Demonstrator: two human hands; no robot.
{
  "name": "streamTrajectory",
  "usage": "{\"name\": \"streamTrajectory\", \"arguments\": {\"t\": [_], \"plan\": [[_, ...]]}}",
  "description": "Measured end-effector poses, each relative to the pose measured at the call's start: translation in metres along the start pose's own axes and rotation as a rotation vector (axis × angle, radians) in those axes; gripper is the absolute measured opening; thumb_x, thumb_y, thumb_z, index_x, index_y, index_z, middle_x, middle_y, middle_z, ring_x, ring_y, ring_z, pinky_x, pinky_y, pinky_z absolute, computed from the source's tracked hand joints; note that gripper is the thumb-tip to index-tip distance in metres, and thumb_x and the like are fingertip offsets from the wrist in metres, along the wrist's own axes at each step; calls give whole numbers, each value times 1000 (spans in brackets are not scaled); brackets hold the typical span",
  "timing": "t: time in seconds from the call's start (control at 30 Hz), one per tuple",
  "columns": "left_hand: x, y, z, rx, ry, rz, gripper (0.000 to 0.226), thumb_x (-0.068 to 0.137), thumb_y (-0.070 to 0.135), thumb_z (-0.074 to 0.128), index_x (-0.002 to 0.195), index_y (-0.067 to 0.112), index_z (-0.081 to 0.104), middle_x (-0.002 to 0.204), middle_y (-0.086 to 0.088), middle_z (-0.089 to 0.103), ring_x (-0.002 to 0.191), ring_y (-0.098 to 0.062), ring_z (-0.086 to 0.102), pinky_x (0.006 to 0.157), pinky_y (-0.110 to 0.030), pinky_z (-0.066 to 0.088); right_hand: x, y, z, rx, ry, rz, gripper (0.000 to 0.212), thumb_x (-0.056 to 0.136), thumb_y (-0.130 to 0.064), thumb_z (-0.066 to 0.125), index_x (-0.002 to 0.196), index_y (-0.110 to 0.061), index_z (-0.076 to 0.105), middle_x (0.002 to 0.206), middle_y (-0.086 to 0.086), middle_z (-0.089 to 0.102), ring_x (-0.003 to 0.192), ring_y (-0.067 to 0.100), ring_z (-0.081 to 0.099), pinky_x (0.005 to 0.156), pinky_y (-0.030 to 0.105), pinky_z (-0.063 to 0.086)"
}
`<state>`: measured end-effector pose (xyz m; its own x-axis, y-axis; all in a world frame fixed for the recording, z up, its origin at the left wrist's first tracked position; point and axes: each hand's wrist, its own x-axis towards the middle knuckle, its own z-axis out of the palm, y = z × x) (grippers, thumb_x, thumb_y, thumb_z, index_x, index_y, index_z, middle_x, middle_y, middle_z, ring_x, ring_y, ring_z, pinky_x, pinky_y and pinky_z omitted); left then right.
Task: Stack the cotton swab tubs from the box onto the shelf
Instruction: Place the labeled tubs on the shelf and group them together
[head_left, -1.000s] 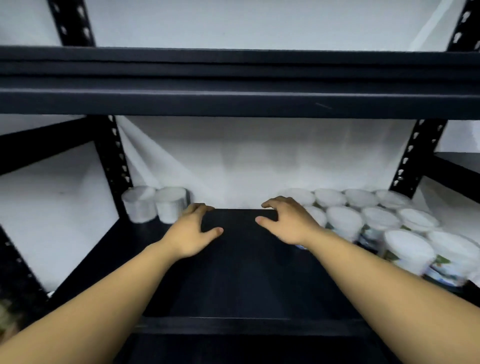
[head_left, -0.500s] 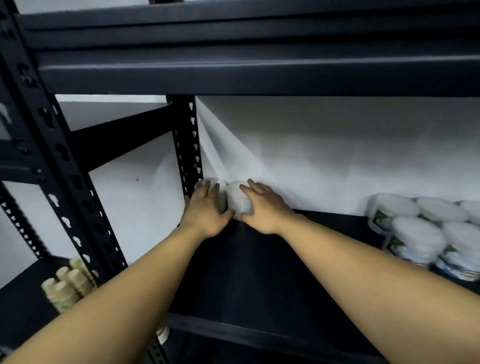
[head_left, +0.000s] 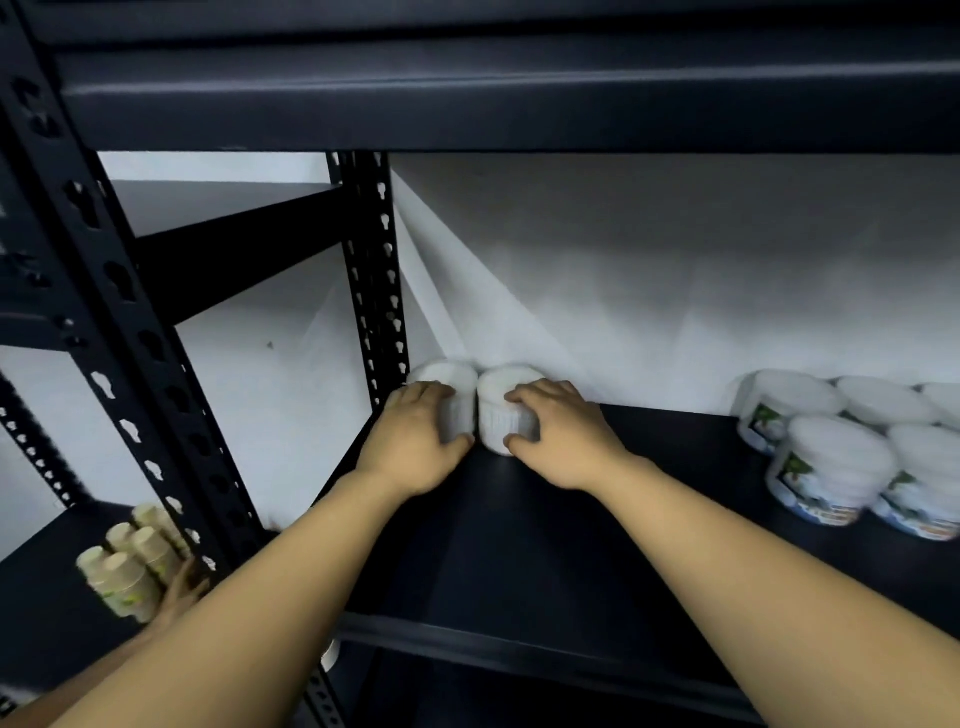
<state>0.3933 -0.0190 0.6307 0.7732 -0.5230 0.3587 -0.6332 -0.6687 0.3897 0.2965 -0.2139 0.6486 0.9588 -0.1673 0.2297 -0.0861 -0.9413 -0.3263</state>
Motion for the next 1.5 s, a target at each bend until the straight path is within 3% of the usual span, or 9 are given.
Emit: {"name": "streamTrajectory", "arguments": {"t": [0.17,0.47,0.73,0.9,1.0,1.1,1.17,1.3,1.5], "plan": [[-41,33,-1,-3,31,100,64,79,48,70,134,20,53,134,0,56,123,-23,48,104,-28,37,-65,16,-11,39,62,-6,61,87,-48,62,144,-32,47,152,-17,41,142,11,30,113,40,34],[-130,108,4,-199,13,196,62,79,54,71,134,30,52,141,22,44,139,-1,29,106,-13,27,-191,48,-40,217,208,6,50,81,-51,61,129,-38,58,137,-29,49,136,-2,36,108,44,42],[-162,153,17,-235,50,239,50,80,45,74,122,30,53,130,22,48,131,-1,36,99,-8,31,-251,65,-52,324,377,38,32,80,-31,79,108,-33,65,123,-28,58,127,5,48,103,41,45],[-157,169,20,-221,11,249,58,81,45,64,136,32,54,116,16,39,115,-9,39,90,-14,35,-251,63,-52,320,517,72,35,72,-37,87,85,-22,59,94,-15,57,100,13,54,85,31,47],[-154,171,24,-298,-29,251,50,85,54,59,132,37,62,121,17,39,124,-5,42,97,-20,41,-248,63,-56,344,573,115,51,62,-50,90,72,-21,50,84,-9,56,94,17,59,78,33,49],[-151,172,27,-446,-44,222,38,86,55,60,114,31,68,119,19,46,138,5,37,104,-26,45,-248,68,-59,375,553,150,50,59,-47,92,71,-22,50,85,-6,58,96,18,63,78,40,51],[-149,173,30,-508,-68,231,35,85,54,64,108,27,67,118,20,48,145,4,31,112,-33,41,-253,75,-60,400,514,115,36,63,-43,85,83,-24,61,93,-7,60,100,19,64,83,43,52],[-145,172,32,-487,-101,293,27,83,39,78,102,25,63,123,18,55,152,-9,23,124,-54,16,-263,97,-70,409,405,7,35,71,-38,78,102,-24,75,106,-12,66,126,7,57,103,51,44],[-135,172,29,-499,-163,340,23,75,28,69,96,23,61,131,21,61,150,-1,23,124,-45,21,-270,107,-95,265,267,57,34,66,-43,62,99,-39,71,115,-31,66,140,-3,37,117,48,23]]}}
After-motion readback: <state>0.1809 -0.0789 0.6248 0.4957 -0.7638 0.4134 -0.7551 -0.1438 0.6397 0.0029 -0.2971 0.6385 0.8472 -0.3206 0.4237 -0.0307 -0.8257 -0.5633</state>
